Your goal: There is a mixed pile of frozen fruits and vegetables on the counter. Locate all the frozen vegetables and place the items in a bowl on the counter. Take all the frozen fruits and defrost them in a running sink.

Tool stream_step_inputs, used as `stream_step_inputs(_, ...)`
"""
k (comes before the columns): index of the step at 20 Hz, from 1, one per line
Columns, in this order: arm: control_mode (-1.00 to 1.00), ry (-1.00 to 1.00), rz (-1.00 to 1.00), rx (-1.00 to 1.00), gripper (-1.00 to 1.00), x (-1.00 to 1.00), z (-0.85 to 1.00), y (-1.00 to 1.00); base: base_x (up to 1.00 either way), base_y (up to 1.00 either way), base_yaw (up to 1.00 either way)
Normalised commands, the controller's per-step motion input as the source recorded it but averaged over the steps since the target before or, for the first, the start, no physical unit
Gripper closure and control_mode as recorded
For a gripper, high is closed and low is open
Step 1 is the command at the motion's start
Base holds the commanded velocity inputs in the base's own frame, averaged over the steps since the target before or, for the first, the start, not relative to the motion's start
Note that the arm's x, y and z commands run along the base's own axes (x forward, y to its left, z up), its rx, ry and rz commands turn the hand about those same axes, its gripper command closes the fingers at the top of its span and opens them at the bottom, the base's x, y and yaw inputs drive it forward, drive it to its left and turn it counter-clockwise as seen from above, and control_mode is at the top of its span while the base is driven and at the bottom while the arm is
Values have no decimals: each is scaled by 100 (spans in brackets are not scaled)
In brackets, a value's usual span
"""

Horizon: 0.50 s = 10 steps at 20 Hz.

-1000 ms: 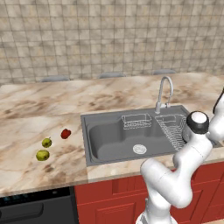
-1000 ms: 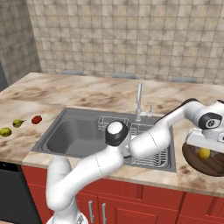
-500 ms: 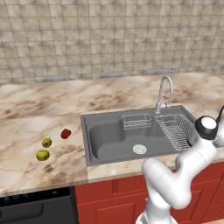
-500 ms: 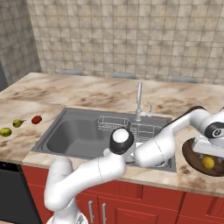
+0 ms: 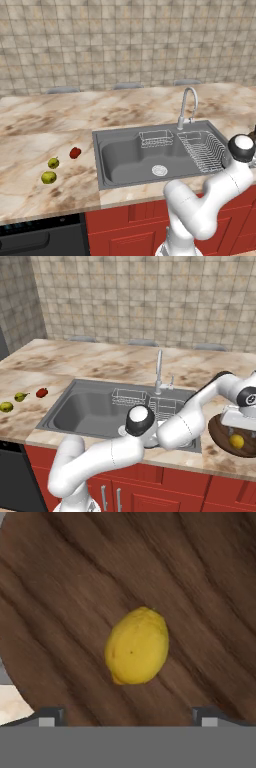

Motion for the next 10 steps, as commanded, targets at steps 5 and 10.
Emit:
stream_step_inputs(5,-100,-2,2,-8,-100,-52,39,49,0,0,0)
stream_step_inputs(10,-100,0,3,-4,-100,-46,16,67,0,0,0)
